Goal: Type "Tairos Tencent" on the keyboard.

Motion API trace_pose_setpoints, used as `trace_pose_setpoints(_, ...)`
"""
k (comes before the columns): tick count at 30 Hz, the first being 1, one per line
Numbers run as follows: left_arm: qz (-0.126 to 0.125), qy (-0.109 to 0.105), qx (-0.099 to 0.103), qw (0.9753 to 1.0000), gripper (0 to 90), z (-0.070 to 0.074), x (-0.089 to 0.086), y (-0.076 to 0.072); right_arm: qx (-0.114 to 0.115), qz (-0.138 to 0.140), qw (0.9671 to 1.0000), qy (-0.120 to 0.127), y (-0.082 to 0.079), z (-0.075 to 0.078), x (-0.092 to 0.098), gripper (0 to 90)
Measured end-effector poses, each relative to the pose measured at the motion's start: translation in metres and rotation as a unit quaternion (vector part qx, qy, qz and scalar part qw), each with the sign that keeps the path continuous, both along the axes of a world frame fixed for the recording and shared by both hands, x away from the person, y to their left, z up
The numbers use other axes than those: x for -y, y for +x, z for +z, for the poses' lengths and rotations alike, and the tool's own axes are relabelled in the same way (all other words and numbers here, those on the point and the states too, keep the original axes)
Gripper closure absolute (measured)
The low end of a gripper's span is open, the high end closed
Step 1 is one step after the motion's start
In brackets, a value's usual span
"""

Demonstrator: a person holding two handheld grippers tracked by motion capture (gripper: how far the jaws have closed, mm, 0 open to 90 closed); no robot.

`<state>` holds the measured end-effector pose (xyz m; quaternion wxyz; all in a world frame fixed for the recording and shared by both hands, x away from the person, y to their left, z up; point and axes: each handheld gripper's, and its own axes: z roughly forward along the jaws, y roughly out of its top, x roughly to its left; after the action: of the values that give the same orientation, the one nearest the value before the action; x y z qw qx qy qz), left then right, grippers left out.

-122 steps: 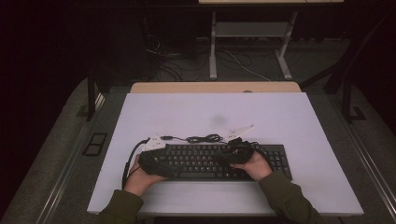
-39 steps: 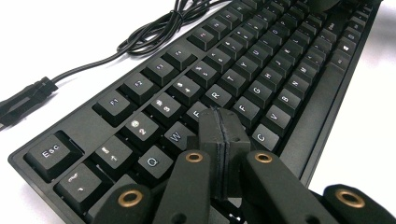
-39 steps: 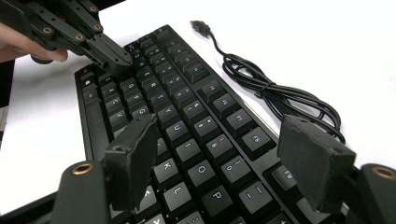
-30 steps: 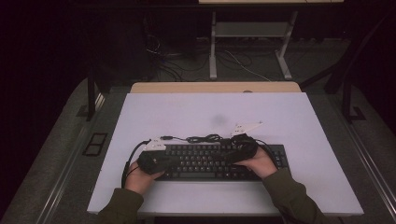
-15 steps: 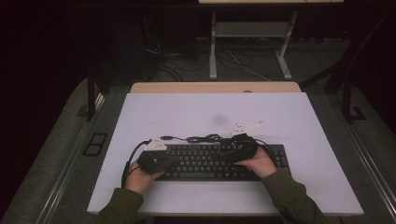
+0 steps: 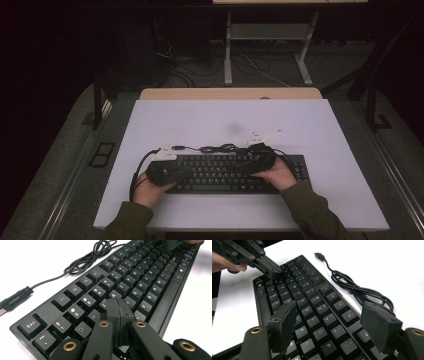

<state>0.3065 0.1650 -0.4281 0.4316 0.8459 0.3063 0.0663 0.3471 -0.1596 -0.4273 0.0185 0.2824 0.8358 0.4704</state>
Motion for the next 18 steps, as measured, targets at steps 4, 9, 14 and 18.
trace_pose_setpoints(4,-0.004,-0.005,-0.001,1.0,88.8,0.0028,-0.0002,-0.0013,0.0,0.0,1.0,0.001,0.0,0.0,0.0,28.3)
trace_pose_setpoints(9,-0.009,-0.008,-0.003,0.9999,88.8,0.0047,0.0017,-0.0031,0.001,-0.001,1.0,0.002,0.0001,0.0003,0.0002,26.2)
trace_pose_setpoints(14,-0.015,-0.011,-0.003,0.9998,88.8,0.0054,0.0038,-0.0048,0.002,-0.002,1.0,0.004,0.0002,0.0,-0.0003,18.7)
trace_pose_setpoints(18,-0.02,-0.012,-0.004,0.9997,88.8,0.0061,0.0053,-0.0062,0.004,-0.005,1.0,0.006,0.0008,-0.0004,0.0001,15.6)
